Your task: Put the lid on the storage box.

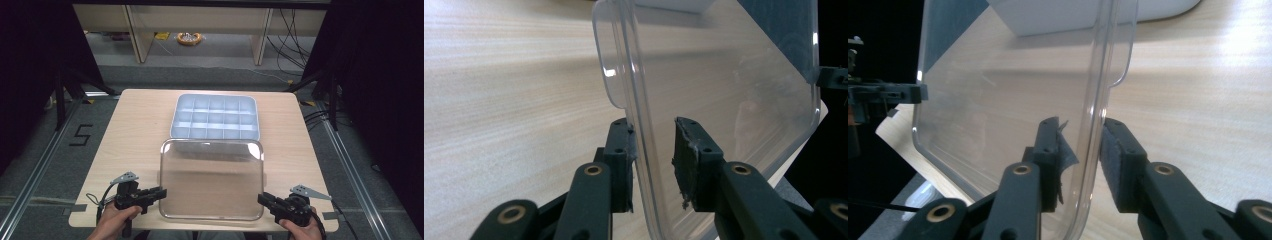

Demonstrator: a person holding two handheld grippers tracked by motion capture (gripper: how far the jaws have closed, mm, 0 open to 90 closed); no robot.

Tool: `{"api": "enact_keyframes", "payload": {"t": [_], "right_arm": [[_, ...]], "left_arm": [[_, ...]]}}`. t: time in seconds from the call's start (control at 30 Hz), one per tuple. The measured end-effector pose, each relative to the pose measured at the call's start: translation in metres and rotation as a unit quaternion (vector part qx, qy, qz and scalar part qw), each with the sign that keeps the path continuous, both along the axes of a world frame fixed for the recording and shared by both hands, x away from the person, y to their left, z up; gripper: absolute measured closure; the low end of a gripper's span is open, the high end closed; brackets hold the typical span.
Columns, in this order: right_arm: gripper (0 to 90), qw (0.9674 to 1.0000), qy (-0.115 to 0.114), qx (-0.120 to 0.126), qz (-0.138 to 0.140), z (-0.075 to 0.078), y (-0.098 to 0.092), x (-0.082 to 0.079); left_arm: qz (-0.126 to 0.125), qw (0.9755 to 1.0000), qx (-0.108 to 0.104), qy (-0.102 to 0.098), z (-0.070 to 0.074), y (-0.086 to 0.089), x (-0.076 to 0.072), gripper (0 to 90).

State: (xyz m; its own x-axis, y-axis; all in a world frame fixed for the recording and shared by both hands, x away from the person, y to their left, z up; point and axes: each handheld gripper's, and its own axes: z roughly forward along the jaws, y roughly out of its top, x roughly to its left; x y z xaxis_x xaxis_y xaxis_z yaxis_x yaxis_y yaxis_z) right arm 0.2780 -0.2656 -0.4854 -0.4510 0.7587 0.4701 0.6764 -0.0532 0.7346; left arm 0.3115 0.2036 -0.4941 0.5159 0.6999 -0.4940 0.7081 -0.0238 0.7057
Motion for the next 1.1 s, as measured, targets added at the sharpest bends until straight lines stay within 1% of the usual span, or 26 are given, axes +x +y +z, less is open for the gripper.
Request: {"api": "enact_keyframes", "payload": {"t": [0.03, 0.07, 0.1, 0.13, 0.2, 0.23, 0.27, 0.3, 0.33, 0.43, 0.53, 0.57, 0.63, 0.67, 0.7, 0.73, 0.77, 0.8, 0.83, 0.87, 0.9, 0.93, 1.0, 1.03, 1.07, 1.1], "right_arm": [[71.9, 0.9999, 0.010, 0.009, -0.008, 0.002, 0.001, -0.001], [71.9, 0.9999, -0.010, -0.007, -0.002, 0.001, -0.001, 0.002], [71.9, 0.9999, 0.008, 0.008, -0.010, 0.003, 0.000, 0.002], [72.0, 0.9999, -0.002, 0.006, -0.011, 0.003, -0.001, 0.004], [72.0, 0.9998, -0.002, 0.009, -0.016, 0.005, -0.002, 0.008], [71.9, 0.9994, 0.006, 0.021, -0.025, 0.008, -0.001, 0.011], [71.9, 0.9994, 0.006, 0.021, -0.025, 0.008, -0.001, 0.011], [71.9, 0.9997, -0.010, 0.012, -0.019, 0.008, -0.003, 0.015], [71.8, 0.9994, -0.002, 0.018, -0.028, 0.013, -0.002, 0.018], [71.8, 0.9993, -0.025, 0.012, -0.024, 0.015, -0.003, 0.025], [71.6, 0.9990, -0.022, 0.011, -0.036, 0.026, -0.001, 0.036], [71.5, 0.9987, -0.032, 0.011, -0.037, 0.028, -0.002, 0.042], [70.3, 0.9985, -0.030, 0.017, -0.042, 0.033, -0.001, 0.049], [70.1, 0.9982, -0.041, 0.017, -0.040, 0.033, -0.002, 0.055], [70.3, 0.9983, -0.038, 0.018, -0.040, 0.036, -0.002, 0.058], [70.3, 0.9978, -0.049, 0.010, -0.043, 0.037, -0.002, 0.063], [70.3, 0.9979, -0.036, 0.010, -0.053, 0.041, 0.000, 0.065], [70.4, 0.9976, -0.045, 0.004, -0.052, 0.043, -0.001, 0.069], [70.5, 0.9978, -0.031, 0.010, -0.058, 0.047, 0.000, 0.071], [70.4, 0.9976, -0.044, 0.004, -0.054, 0.049, -0.002, 0.076], [70.3, 0.9971, -0.047, 0.003, -0.059, 0.052, 0.000, 0.079], [70.2, 0.9968, -0.053, -0.008, -0.059, 0.053, 0.000, 0.083], [70.2, 0.9964, -0.053, -0.014, -0.065, 0.058, 0.001, 0.089], [70.1, 0.9968, -0.045, -0.008, -0.065, 0.060, 0.003, 0.091], [70.0, 0.9962, -0.056, -0.016, -0.064, 0.060, 0.002, 0.096], [69.9, 0.9964, -0.045, -0.011, -0.071, 0.062, 0.004, 0.098]], "left_arm": [[-0.001, 1.0000, 0.002, -0.002, 0.002, 0.000, 0.001, 68.9], [0.000, 1.0000, 0.000, -0.006, 0.004, 0.000, 0.001, 68.9], [0.002, 1.0000, -0.002, -0.008, 0.007, -0.001, 0.002, 68.9], [0.001, 0.9999, -0.001, -0.013, 0.009, -0.002, 0.002, 68.8], [0.001, 0.9998, 0.000, -0.020, 0.015, -0.003, 0.005, 68.9], [0.003, 0.9997, -0.001, -0.023, 0.017, -0.004, 0.007, 68.8], [0.004, 0.9997, 0.002, -0.026, 0.020, -0.004, 0.009, 68.8], [0.007, 0.9996, 0.000, -0.028, 0.022, -0.006, 0.011, 68.7], [0.007, 0.9995, 0.005, -0.031, 0.025, -0.005, 0.013, 68.5], [0.015, 0.9991, 0.002, -0.039, 0.032, -0.008, 0.024, 68.5], [0.022, 0.9986, 0.002, -0.049, 0.041, -0.011, 0.035, 68.4], [0.021, 0.9984, 0.004, -0.052, 0.043, -0.011, 0.037, 68.3], [0.023, 0.9981, 0.008, -0.057, 0.049, -0.014, 0.043, 68.3], [0.025, 0.9977, 0.014, -0.061, 0.051, -0.016, 0.046, 68.5], [0.027, 0.9973, 0.022, -0.064, 0.054, -0.017, 0.049, 68.7], [0.032, 0.9971, 0.021, -0.066, 0.055, -0.019, 0.053, 69.0], [0.030, 0.9975, 0.018, -0.062, 0.057, -0.019, 0.057, 69.5], [0.030, 0.9977, 0.013, -0.059, 0.058, -0.020, 0.061, 70.2], [0.035, 0.9975, 0.014, -0.060, 0.059, -0.021, 0.064, 70.4], [0.036, 0.9973, 0.015, -0.062, 0.061, -0.022, 0.068, 70.3], [0.040, 0.9970, 0.018, -0.064, 0.062, -0.023, 0.071, 70.3], [0.041, 0.9970, 0.015, -0.063, 0.063, -0.024, 0.074, 70.4], [0.049, 0.9965, 0.015, -0.066, 0.067, -0.024, 0.081, 70.6], [0.053, 0.9962, 0.015, -0.067, 0.070, -0.024, 0.084, 70.6], [0.057, 0.9959, 0.012, -0.070, 0.072, -0.024, 0.088, 70.6], [0.061, 0.9954, 0.014, -0.072, 0.075, -0.025, 0.091, 70.6]]}}
